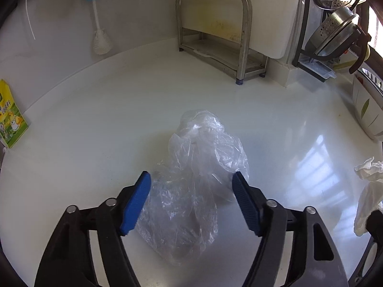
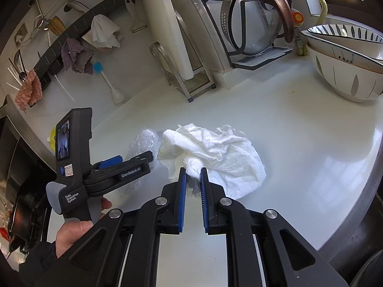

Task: Collect trash
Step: 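Close the left tool on the clear plastic bag while the right tool holds the cloth, then carry the plastic bag and white cloth over the basket with both tools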

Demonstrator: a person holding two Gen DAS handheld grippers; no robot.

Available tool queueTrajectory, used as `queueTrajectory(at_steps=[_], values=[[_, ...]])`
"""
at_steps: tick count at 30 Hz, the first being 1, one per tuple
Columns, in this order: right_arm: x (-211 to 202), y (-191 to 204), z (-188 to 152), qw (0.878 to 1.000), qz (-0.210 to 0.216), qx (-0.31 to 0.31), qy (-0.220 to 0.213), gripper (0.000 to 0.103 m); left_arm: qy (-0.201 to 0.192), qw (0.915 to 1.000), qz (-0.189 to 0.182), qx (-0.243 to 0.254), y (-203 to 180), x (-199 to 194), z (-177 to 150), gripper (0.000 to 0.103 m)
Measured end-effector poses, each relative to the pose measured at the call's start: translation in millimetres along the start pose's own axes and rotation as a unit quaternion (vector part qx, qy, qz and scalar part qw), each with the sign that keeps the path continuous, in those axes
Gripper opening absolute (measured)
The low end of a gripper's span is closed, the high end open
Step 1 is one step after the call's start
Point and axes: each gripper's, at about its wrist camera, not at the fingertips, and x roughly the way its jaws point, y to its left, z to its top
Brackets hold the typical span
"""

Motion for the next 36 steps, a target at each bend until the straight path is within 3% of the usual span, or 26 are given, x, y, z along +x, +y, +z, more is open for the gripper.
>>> queueTrajectory(at_steps=[6,9,21,36], values=[[0.8,1.7,0.1,1.0,0.001,-0.002,0.0,0.011,-0.006,0.9998,-0.018,0.002,1.6,-3.1,-3.2,0.019],[0.1,0.8,0.2,1.0,-0.001,-0.001,-0.002,0.011,-0.012,0.9998,-0.017,0.003,2.6,-8.8,-7.8,0.009],[-14.6,15.3,-12.2,1.0,-0.003,-0.024,-0.009,0.011,-0.053,0.9984,-0.01,0.016,24.7,-82.2,-46.3,0.007],[-110.4,34.2,-105.5,0.999,-0.02,-0.025,0.004,0.011,-0.082,0.9951,-0.028,0.048,35.4,-186.9,-122.0,0.007]])
